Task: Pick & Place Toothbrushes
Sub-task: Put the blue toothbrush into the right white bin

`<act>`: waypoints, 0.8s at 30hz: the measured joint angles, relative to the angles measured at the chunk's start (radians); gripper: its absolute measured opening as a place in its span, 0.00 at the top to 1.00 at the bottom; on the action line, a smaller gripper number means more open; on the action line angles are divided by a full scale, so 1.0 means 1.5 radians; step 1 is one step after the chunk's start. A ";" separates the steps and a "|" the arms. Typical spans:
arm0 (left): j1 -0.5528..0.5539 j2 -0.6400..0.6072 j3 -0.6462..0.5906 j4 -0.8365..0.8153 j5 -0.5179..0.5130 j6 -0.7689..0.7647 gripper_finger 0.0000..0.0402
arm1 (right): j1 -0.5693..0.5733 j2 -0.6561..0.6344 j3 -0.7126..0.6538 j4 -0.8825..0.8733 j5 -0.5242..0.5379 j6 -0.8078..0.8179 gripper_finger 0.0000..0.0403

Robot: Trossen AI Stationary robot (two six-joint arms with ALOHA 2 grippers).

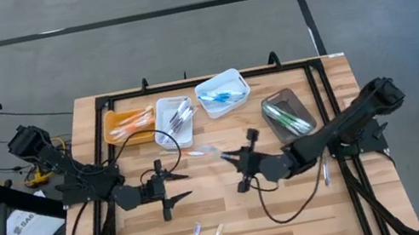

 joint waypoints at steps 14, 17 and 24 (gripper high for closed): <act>-0.002 0.000 -0.001 -0.005 0.016 -0.003 0.48 | -0.085 -0.118 0.102 -0.424 0.105 0.161 0.96; -0.002 0.000 -0.001 -0.008 0.016 -0.002 0.47 | -0.128 -0.090 0.202 -0.619 0.063 0.254 0.96; -0.002 0.000 -0.001 -0.016 0.016 -0.003 0.48 | -0.225 0.031 0.455 -0.836 -0.012 0.230 0.96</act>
